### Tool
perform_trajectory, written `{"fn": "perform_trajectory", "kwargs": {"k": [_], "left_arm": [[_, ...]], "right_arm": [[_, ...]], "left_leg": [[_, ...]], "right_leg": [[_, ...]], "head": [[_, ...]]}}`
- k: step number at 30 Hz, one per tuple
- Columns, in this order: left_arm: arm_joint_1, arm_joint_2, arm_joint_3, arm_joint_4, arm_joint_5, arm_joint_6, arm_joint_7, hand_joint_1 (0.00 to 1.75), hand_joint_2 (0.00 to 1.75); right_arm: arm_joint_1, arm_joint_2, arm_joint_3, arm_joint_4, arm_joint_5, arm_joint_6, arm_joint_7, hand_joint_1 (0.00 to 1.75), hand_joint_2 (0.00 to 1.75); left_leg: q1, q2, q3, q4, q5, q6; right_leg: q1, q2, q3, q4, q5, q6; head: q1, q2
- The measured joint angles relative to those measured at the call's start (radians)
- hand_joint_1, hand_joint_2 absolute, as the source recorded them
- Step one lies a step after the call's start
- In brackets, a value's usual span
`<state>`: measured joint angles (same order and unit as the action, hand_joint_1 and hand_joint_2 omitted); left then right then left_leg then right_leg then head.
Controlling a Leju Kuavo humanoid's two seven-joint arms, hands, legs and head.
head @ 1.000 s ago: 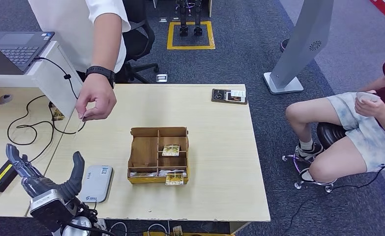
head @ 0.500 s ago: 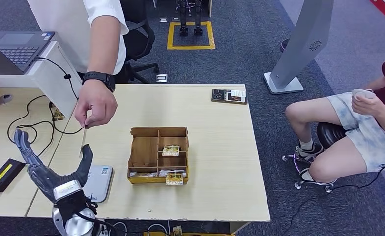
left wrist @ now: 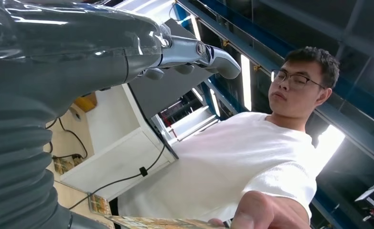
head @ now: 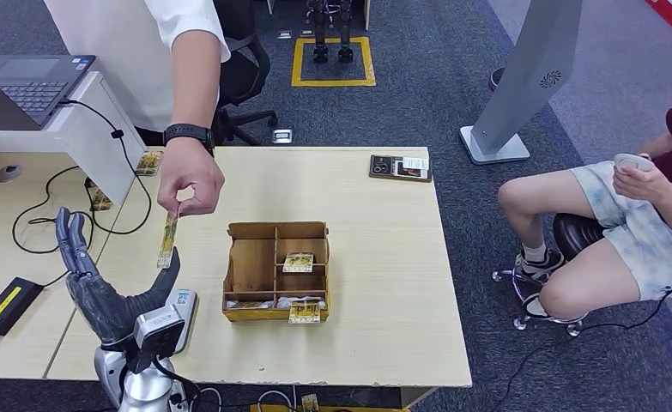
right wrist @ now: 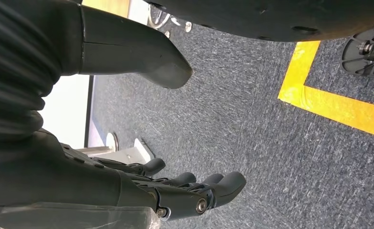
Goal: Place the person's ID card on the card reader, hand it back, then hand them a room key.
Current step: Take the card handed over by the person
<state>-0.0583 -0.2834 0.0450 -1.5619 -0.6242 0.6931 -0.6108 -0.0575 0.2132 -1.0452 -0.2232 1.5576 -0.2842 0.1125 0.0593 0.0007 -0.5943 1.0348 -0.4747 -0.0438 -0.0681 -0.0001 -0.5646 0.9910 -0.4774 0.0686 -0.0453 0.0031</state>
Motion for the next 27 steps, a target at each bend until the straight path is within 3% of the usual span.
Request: {"fn": "perform_trajectory", "kwargs": {"k": [2, 3, 27], "left_arm": [[-0.001, 0.0, 0.0, 0.004, -0.004, 0.0, 0.0, 1.47, 1.75], [-0.001, 0.0, 0.0, 0.005, -0.005, 0.0, 0.0, 1.75, 1.75], [-0.001, 0.0, -0.006, 0.009, 0.016, 0.0, 0.01, 1.75, 1.75]], "right_arm": [[0.0, 0.0, 0.002, 0.0, 0.0, 0.0, 0.0, 0.0, 1.75], [0.0, 0.0, 0.002, 0.0, 0.0, 0.0, 0.0, 0.0, 1.75], [0.0, -0.001, 0.013, 0.0, -0.001, -0.004, 0.006, 0.0, 1.75]], "left_leg": [[0.0, 0.0, 0.0, 0.0, 0.0, 0.0], [0.0, 0.0, 0.0, 0.0, 0.0, 0.0], [0.0, 0.0, 0.0, 0.0, 0.0, 0.0]], "right_leg": [[0.0, 0.0, 0.0, 0.0, 0.0, 0.0], [0.0, 0.0, 0.0, 0.0, 0.0, 0.0], [0.0, 0.0, 0.0, 0.0, 0.0, 0.0]], "head": [[0.0, 0.0], [0.0, 0.0], [0.0, 0.0]]}}
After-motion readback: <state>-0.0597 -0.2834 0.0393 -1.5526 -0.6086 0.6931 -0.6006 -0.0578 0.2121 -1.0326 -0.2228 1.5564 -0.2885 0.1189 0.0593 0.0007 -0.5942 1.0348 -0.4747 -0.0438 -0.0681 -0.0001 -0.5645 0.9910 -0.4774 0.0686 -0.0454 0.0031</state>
